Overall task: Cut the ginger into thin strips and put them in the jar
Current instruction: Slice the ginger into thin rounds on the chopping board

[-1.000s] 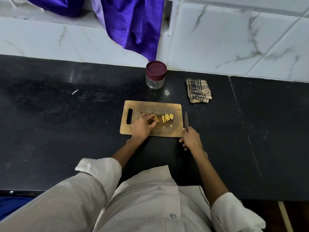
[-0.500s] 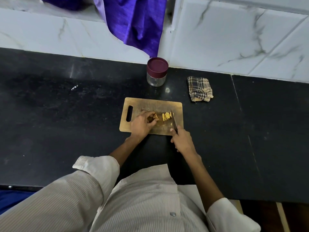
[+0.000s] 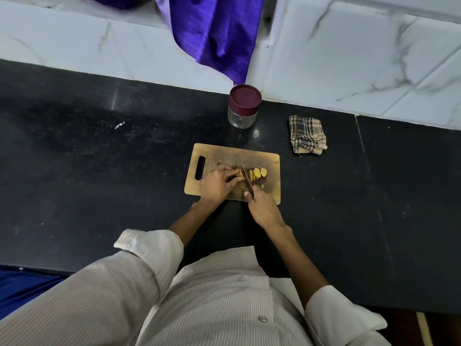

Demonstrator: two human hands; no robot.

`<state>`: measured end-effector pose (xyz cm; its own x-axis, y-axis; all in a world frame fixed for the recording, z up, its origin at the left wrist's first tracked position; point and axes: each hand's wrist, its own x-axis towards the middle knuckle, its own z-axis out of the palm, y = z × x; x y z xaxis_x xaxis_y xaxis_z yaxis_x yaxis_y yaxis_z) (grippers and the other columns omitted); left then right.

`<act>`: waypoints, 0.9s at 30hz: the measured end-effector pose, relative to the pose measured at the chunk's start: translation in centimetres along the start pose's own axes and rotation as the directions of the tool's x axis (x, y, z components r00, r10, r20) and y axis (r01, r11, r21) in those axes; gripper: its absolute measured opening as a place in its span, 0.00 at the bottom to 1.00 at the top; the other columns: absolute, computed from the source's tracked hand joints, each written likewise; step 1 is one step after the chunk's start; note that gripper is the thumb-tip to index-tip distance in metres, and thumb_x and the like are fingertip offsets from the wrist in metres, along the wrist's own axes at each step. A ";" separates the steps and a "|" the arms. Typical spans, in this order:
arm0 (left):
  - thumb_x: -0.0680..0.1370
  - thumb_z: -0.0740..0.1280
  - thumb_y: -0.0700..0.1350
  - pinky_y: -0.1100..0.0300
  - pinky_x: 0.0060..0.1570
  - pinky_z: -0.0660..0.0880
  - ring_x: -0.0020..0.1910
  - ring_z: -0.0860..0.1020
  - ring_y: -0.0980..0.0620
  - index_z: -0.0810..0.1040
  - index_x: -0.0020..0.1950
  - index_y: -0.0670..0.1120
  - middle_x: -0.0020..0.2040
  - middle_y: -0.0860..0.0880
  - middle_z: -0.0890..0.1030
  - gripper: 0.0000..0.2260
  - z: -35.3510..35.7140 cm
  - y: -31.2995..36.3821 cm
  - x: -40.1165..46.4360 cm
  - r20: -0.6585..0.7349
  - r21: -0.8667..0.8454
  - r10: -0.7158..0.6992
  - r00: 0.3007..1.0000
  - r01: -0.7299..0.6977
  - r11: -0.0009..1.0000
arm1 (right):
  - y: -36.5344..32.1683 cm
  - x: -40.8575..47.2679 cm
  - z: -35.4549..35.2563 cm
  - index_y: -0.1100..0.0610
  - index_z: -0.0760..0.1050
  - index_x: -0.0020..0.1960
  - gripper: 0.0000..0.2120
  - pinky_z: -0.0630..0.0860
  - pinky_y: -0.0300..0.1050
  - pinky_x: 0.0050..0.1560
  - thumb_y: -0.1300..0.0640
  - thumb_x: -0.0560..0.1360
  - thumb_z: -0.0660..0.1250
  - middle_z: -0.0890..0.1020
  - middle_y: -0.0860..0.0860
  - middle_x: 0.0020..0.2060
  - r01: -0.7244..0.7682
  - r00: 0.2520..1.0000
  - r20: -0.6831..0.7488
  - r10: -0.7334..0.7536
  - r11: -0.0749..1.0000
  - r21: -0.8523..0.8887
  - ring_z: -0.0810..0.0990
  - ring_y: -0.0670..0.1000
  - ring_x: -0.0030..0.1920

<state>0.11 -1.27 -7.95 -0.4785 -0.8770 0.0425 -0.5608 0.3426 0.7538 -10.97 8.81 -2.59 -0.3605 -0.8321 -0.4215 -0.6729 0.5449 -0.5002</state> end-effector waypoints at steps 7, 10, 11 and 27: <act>0.75 0.71 0.48 0.51 0.50 0.77 0.49 0.78 0.53 0.81 0.60 0.46 0.54 0.50 0.80 0.15 -0.1 0.1 0.1 0.019 0.006 -0.006 1.000 0.005 1.000 | -0.1 -0.1 0.1 0.57 0.71 0.59 0.11 0.77 0.56 0.53 0.51 0.84 0.55 0.80 0.56 0.51 0.009 1.000 -0.001 -0.009 1.000 -0.001 0.80 0.55 0.53; 0.75 0.71 0.48 0.51 0.50 0.77 0.49 0.78 0.53 0.81 0.60 0.45 0.54 0.49 0.80 0.14 -0.1 0.1 0.2 0.018 0.010 -0.001 1.000 0.001 1.000 | -0.3 -0.1 0.0 0.57 0.71 0.58 0.12 0.78 0.57 0.53 0.51 0.84 0.55 0.80 0.55 0.51 0.015 1.000 -0.001 -0.015 1.000 -0.005 0.80 0.54 0.52; 0.75 0.71 0.48 0.51 0.50 0.77 0.49 0.78 0.53 0.81 0.60 0.45 0.54 0.49 0.80 0.14 -0.1 0.1 0.2 0.018 0.009 -0.002 1.000 0.002 1.000 | -0.4 -0.1 0.0 0.57 0.72 0.58 0.12 0.78 0.57 0.53 0.51 0.84 0.55 0.80 0.56 0.50 0.020 1.000 -0.005 -0.020 1.000 -0.010 0.80 0.55 0.51; 0.75 0.71 0.45 0.50 0.44 0.78 0.45 0.80 0.51 0.82 0.57 0.44 0.53 0.49 0.82 0.12 0.4 -0.1 -0.1 -0.052 0.023 0.047 0.998 -0.045 0.999 | -1.3 0.4 0.4 0.60 0.70 0.59 0.11 0.75 0.54 0.47 0.54 0.84 0.55 0.80 0.58 0.51 -0.049 0.998 -0.029 0.047 0.996 -0.080 0.80 0.59 0.53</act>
<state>-0.06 -1.03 -8.31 -0.4683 -0.8765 0.1117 -0.5538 0.3896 0.7359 -9.99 7.82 -2.48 -0.4101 -0.8081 -0.4229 -0.7040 0.5752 -0.4165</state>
